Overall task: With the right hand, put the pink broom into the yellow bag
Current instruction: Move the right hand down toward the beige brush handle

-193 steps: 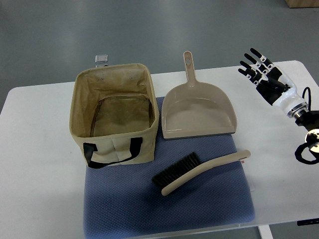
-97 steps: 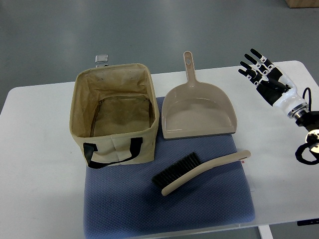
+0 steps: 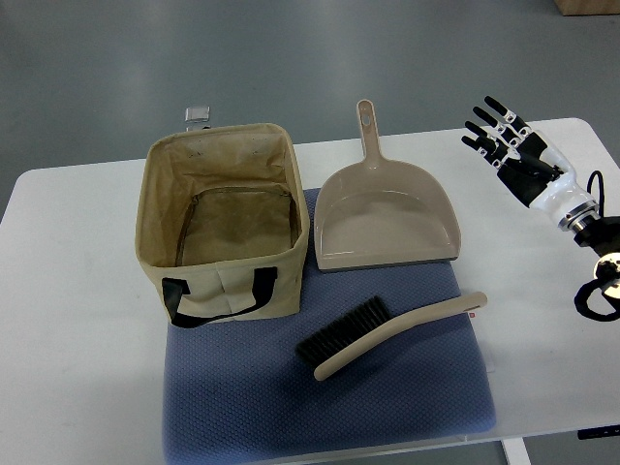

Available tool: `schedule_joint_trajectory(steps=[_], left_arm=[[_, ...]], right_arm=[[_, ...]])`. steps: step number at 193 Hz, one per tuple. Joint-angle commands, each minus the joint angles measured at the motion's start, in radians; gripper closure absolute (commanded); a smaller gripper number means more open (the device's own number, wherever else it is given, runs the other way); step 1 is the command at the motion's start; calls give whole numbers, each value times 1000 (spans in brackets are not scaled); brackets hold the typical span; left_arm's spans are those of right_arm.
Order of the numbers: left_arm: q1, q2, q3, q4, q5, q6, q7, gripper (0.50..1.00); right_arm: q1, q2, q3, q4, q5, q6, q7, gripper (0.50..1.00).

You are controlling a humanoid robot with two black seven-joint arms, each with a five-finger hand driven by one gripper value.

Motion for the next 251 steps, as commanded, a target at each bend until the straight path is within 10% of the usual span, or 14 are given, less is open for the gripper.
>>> schedule_joint_trajectory(steps=[1,172,251], left_arm=[[0,0,0,0,0,1,0,500],[0,0,0,0,0,0,0,500],[0,0,0,0,0,0,0,500]], right_arm=[[1,-7,-1,3,-19,0,2,572],[58,-174,-145,168,-364,-17,84,579],[60,-323,-298,469,-892,-314,141,581]])
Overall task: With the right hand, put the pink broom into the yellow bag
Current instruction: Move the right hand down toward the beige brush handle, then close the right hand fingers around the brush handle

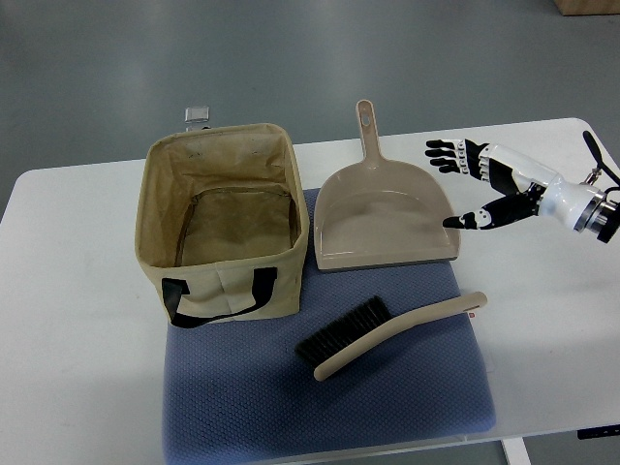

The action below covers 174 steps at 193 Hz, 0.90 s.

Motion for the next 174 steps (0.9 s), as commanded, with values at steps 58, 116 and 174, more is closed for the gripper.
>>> schedule_joint_trajectory(steps=[58,116,174], left_arm=[[0,0,0,0,0,-1,0,500],[0,0,0,0,0,1,0,500],[0,0,0,0,0,-1,0,500]], right_arm=[[-2,-34,-168,164,-505,-197,1,583],[-2,-46,-251,179,-675,-258,-5,646],[-2,-37,-283,176,-723,-321,-68,762]])
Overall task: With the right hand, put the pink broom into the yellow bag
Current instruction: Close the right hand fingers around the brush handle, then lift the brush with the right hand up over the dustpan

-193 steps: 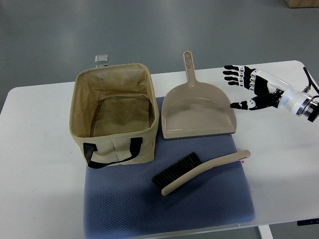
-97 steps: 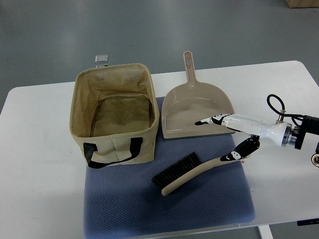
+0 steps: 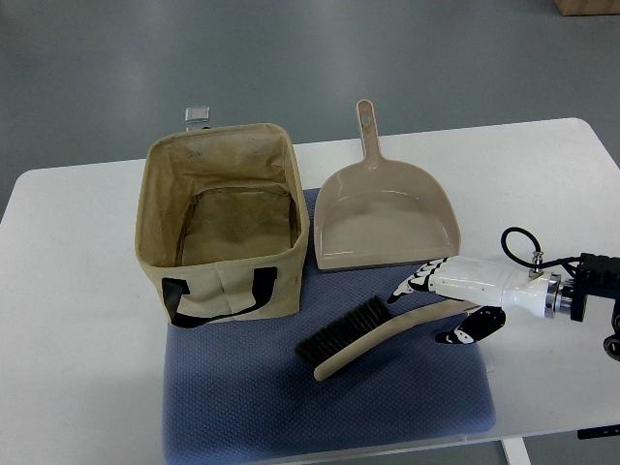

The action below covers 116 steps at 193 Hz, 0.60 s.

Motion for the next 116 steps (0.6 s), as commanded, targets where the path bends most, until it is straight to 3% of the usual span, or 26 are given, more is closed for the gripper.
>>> schedule_joint_trajectory(steps=[1,78,116], left_arm=[[0,0,0,0,0,0,0,500],[0,0,0,0,0,0,0,500],[0,0,0,0,0,0,0,500]], right_arm=[[0,4,-3,-2,-12,-16,-22,762],[-3,12,-26,-8,-70,-31,-56,791],[-3,26,-26,-17,-81,-34,-87,846]])
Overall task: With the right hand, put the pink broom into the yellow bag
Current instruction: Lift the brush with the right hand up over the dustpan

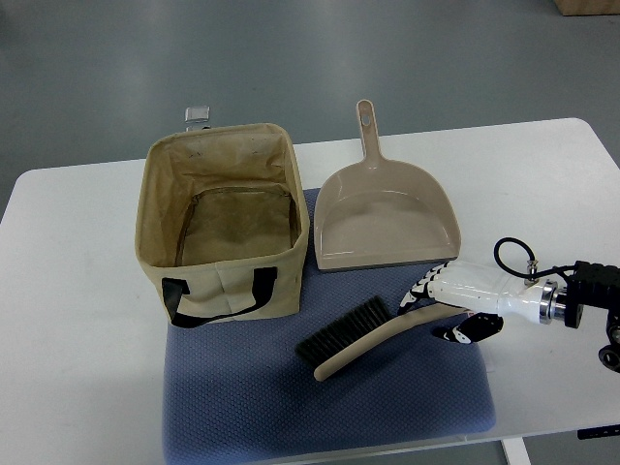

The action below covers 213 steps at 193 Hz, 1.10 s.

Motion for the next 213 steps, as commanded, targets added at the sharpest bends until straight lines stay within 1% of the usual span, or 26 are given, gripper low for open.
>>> schedule_joint_trajectory(steps=[1,11,18,28,29,32,35,36,37,42,43,45,46,48,94,130,149,193,213], left_arm=[[0,0,0,0,0,-1,0,500],[0,0,0,0,0,-1,0,500],[0,0,0,0,0,-1,0,500],[0,0,0,0,0,-1,0,500],[0,0,0,0,0,-1,0,500],[0,0,0,0,0,-1,0,500],[0,0,0,0,0,1,0,500],[0,0,0,0,0,1,0,500],[0,0,0,0,0,-1,0,500],[0,0,0,0,0,-1,0,500],[0,0,0,0,0,-1,0,500],[0,0,0,0,0,-1,0,500],[0,0,0,0,0,-1,0,500],[0,0,0,0,0,-1,0,500],[0,0,0,0,0,-1,0,500],[0,0,0,0,0,-1,0,500],[0,0,0,0,0,-1,0,500],[0,0,0,0,0,-1,0,500],[0,0,0,0,0,-1,0,500]], right_arm=[[-1,4,0,-5,-3,-1,-13,846],[-1,5,0,-9,-6,-1,-14,854],[-1,10,0,-9,-8,-1,-14,877],[-1,11,0,-9,-9,-1,-14,891],[-1,11,0,-9,-9,-1,-14,901],[-1,11,0,-9,-9,-1,-14,910],[1,11,0,-9,-11,-2,-16,934],[1,11,0,-9,-11,-2,-16,934],[1,11,0,-10,-11,-2,-16,948],[1,11,0,-10,-11,-4,-16,971],[1,11,0,-10,-11,-7,-14,983],[1,11,0,-10,-11,-7,-14,983],[1,11,0,-10,-11,-9,-16,995],[1,11,0,-10,-11,-10,-16,1000],[7,-3,8,-19,-1,-67,-14,1000],[68,-35,24,-22,11,-124,-9,1000],[146,-47,44,-51,28,-145,-5,1000],[318,-73,72,-119,173,-134,-3,1000],[409,-53,83,-186,206,-133,-5,1000]])
